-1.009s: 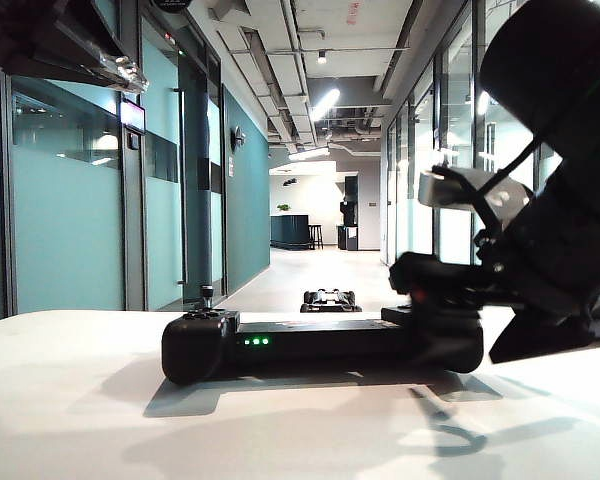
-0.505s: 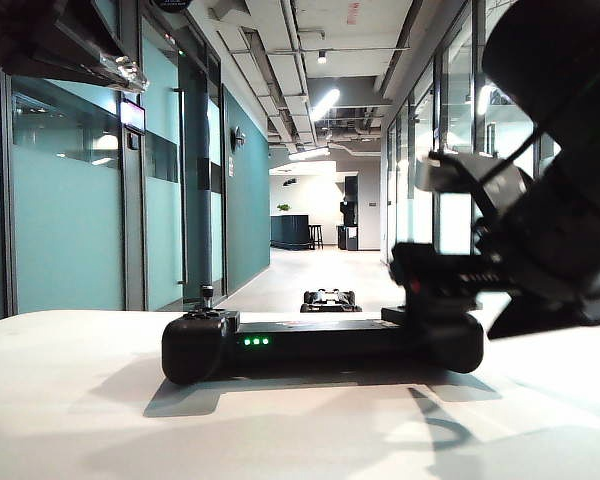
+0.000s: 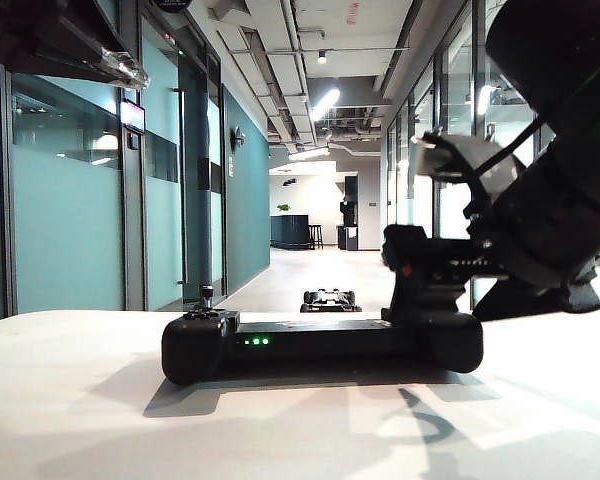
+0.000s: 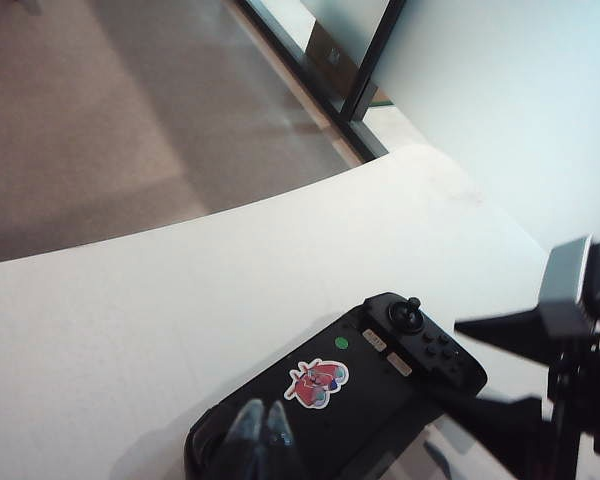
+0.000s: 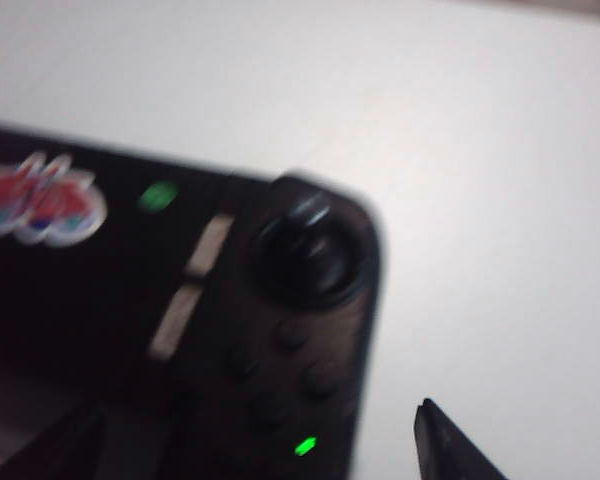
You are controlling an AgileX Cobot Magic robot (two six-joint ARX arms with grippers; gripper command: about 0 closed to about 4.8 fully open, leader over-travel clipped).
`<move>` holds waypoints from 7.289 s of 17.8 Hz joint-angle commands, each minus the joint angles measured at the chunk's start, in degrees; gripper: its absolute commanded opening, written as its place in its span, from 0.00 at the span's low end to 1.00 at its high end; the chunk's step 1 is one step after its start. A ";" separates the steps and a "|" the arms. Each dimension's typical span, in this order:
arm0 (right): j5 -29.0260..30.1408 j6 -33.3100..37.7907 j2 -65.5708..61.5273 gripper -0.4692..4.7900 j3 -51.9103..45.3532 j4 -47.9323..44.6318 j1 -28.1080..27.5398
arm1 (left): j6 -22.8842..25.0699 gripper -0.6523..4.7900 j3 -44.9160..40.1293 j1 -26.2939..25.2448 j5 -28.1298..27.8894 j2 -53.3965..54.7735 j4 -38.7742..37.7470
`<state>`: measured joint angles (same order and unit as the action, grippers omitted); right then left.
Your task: Push the left joystick on the remote control sitting on the white table forward to make the robot dog walk in a straight line until it approaches the door.
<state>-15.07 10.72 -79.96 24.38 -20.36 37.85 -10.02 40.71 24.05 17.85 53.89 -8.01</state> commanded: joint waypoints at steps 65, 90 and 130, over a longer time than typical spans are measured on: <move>-19.30 21.05 -0.04 0.29 0.15 8.11 9.44 | 13.05 0.11 0.11 3.26 12.55 35.76 18.01; -19.02 21.03 -0.04 0.29 0.15 8.13 9.44 | 13.09 0.11 0.13 3.19 10.27 38.77 21.40; -18.27 21.03 -0.04 0.29 0.15 8.11 9.46 | 13.20 0.11 0.13 3.19 8.74 38.77 23.74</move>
<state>-34.00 31.29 -80.29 24.40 -11.68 47.31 3.01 40.64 27.33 27.16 92.77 14.83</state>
